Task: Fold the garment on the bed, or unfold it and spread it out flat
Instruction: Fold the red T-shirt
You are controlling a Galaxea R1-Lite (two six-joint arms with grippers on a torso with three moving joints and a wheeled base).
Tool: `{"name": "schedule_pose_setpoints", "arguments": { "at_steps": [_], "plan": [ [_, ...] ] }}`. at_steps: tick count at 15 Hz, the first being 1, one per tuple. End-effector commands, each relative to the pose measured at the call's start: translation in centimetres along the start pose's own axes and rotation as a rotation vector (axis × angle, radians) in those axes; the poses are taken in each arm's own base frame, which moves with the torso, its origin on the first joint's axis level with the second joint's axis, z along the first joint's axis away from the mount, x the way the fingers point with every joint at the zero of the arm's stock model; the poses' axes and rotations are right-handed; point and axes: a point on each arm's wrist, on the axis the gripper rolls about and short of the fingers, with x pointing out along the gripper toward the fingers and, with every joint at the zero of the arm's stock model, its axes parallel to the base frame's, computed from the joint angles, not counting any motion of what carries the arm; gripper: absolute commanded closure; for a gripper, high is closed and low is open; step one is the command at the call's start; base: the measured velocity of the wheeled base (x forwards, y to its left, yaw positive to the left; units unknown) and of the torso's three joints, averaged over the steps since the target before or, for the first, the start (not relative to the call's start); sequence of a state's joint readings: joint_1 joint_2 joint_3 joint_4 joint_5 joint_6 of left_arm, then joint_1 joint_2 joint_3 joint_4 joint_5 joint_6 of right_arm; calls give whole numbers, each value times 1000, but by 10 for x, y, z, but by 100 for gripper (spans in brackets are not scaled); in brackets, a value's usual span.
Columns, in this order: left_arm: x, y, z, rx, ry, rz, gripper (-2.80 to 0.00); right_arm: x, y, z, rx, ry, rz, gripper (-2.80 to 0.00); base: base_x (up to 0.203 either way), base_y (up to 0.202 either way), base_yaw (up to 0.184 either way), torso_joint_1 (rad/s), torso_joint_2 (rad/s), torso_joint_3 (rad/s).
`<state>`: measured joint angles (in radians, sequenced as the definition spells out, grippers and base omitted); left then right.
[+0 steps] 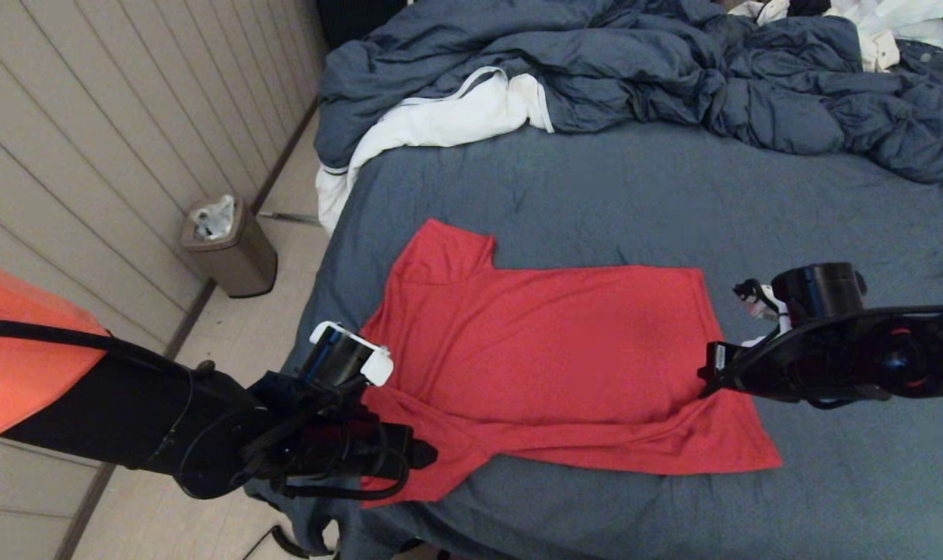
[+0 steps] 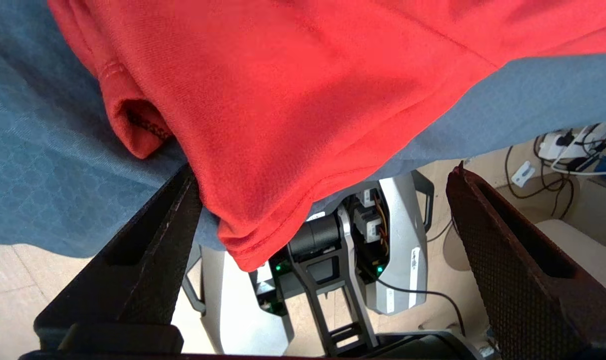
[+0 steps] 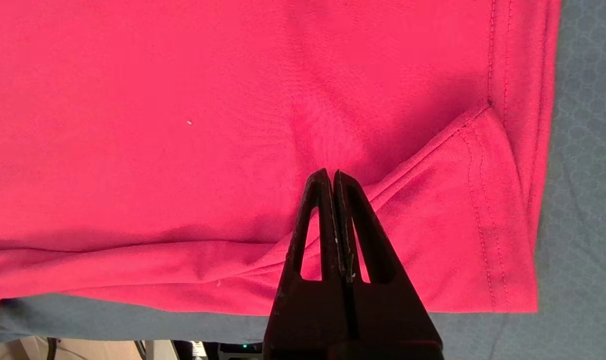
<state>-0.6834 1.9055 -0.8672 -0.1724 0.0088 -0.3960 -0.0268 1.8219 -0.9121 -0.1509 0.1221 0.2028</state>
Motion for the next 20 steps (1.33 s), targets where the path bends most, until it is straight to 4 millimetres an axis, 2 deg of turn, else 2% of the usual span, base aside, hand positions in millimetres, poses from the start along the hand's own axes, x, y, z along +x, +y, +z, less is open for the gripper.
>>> {"name": "schedule_pose_setpoints", "arguments": {
  "at_steps": [1, 5, 6, 17, 20],
  "plan": [
    [1, 0, 1, -4, -16, -4, -280, 0, 0, 0, 1, -1, 1, 0, 0, 0, 0, 0, 0, 0],
    [5, 0, -1, -4, -15, -7, -280, 0, 0, -1, 1, 1, 3, 0, 0, 0, 0, 0, 0, 0],
    [5, -2, -2, 1, -13, -10, 0, 0, 0, -1, 1, 1, 3, 0, 0, 0, 0, 0, 0, 0],
    [4, -2, -2, -6, -17, -4, 0, 0, 0, -1, 1, 4, 2, 0, 0, 0, 0, 0, 0, 0],
    [-17, -5, 8, -6, -105, -29, 0, 0, 0, -1, 1, 4, 2, 0, 0, 0, 0, 0, 0, 0]
  ]
}}
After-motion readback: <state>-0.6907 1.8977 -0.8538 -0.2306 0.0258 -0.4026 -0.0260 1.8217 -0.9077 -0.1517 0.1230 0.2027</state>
